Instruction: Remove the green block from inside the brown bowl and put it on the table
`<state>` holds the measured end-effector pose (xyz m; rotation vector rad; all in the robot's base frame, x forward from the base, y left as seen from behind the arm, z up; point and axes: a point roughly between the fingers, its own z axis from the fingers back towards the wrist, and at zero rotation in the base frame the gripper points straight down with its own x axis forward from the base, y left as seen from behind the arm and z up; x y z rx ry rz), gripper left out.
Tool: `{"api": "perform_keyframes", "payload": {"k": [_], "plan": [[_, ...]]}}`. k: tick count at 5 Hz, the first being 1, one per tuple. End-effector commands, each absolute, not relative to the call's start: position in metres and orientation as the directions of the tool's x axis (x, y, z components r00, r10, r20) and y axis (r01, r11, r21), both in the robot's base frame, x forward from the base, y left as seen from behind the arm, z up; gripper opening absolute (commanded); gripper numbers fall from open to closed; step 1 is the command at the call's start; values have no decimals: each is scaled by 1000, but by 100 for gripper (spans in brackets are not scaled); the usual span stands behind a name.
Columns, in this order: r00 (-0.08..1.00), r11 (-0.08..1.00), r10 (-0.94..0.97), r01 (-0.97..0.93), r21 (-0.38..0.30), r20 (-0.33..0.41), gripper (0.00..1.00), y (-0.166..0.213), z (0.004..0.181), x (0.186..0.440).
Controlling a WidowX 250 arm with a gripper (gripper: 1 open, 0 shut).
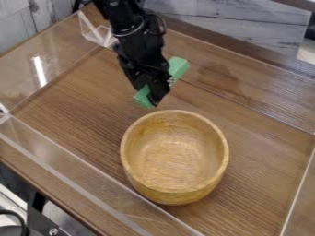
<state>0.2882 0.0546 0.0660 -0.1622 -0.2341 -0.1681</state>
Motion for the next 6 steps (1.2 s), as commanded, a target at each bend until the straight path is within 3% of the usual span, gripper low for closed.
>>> {"api": "perform_keyframes", "payload": {"k": [1, 6], "plan": [[944, 977, -139, 179, -113, 298, 0, 63, 80, 303], [951, 977, -120, 164, -135, 284, 0, 69, 71, 314]]}}
